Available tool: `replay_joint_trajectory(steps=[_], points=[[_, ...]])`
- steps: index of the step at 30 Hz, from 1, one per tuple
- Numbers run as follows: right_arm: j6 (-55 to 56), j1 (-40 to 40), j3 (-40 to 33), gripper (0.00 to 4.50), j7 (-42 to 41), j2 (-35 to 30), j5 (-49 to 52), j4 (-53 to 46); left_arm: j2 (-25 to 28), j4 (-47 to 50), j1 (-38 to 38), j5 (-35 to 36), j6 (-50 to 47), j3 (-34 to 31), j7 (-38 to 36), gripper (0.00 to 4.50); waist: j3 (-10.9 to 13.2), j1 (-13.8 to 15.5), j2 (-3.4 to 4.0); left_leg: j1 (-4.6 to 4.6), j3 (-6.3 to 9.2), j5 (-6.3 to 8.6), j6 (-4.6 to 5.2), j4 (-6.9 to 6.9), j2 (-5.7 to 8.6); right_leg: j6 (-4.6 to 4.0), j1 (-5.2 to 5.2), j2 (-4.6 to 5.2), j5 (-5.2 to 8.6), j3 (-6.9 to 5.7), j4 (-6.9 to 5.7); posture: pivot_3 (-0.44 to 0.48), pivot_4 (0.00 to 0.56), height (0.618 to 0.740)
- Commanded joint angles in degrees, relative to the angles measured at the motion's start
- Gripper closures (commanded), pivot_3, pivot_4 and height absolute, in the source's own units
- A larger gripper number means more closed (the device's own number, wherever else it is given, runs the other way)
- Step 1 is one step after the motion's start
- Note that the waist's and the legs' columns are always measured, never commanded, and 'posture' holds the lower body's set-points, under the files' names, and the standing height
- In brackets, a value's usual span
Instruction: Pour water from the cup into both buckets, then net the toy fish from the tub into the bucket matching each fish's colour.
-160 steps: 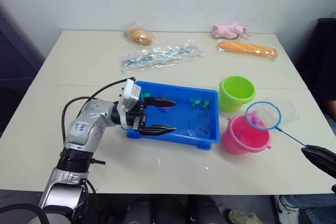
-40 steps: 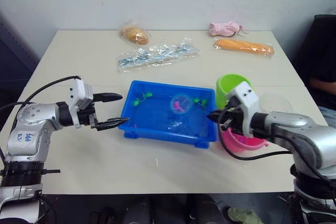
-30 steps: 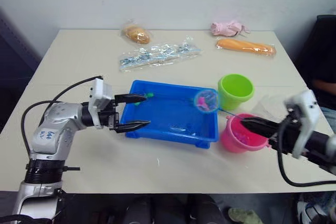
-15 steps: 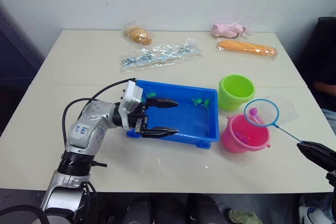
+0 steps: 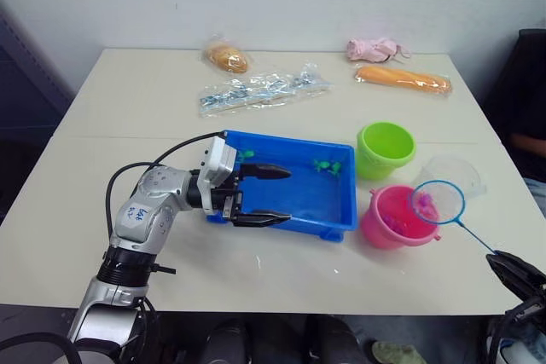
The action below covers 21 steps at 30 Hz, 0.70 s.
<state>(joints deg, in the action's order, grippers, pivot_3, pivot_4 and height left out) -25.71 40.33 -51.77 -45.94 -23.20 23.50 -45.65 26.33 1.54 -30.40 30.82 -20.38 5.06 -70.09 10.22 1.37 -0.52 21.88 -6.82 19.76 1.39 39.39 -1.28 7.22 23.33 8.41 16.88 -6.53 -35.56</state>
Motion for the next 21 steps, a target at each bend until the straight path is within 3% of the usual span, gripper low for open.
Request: replay_joint_trajectory(steps=[1, 7, 11, 17, 21], points=[[14.8, 1.5, 2.5, 4.5, -0.9, 1.7, -6.3, 3.4, 0.1, 1.1, 0.0, -0.2, 1.0, -0.2, -0.1, 0.03, 0.0, 0.0, 0.0, 0.0, 0.0, 0.0, 0.0, 0.0, 0.0, 0.0, 0.0, 0.0, 0.0, 0.0, 0.01, 0.0, 0.15, 0.74], [35.3, 0.9, 6.5, 4.5, 1.3, 0.5, -16.9, 11.9, 0.1, 0.5, -0.3, -1.0, 1.8, 0.1, -0.4, 0.03, 0.0, -0.2, 0.01, -0.61, -0.05, 0.02, -0.03, -0.15, -0.06, -0.05, -0.55, 0.0, 0.04, 0.07, 0.26, 0.0, 0.15, 0.74], [56.5, 0.2, 7.2, 4.5, 5.1, -2.0, -27.7, 19.2, 0.0, 0.8, -0.1, -1.0, 1.8, -0.1, -0.1, 0.03, 0.0, -0.2, 0.02, -0.74, -0.05, 0.03, -0.06, -0.18, -0.34, -0.06, -0.68, -0.02, 0.04, 0.07, 0.36, 0.0, 0.15, 0.74], [71.0, -1.6, 5.1, 4.5, 14.8, -3.8, -38.2, 26.3, 0.2, 1.3, 0.3, -0.9, 1.7, -0.4, 0.2, 0.03, 0.0, -0.1, 0.02, -0.75, -0.06, 0.03, -0.07, -0.17, -0.35, -0.07, -0.69, -0.01, 0.04, 0.07, 0.36, 0.0, 0.15, 0.74], [74.9, -3.0, 3.8, 4.5, 20.0, -4.8, -43.3, 27.4, 0.3, 1.7, 0.5, -0.8, 1.6, -0.5, 0.4, 0.03, 0.0, -0.2, 0.02, -0.76, -0.05, 0.03, -0.08, -0.17, -0.36, -0.08, -0.7, -0.01, 0.05, 0.08, 0.36, 0.0, 0.15, 0.74]])
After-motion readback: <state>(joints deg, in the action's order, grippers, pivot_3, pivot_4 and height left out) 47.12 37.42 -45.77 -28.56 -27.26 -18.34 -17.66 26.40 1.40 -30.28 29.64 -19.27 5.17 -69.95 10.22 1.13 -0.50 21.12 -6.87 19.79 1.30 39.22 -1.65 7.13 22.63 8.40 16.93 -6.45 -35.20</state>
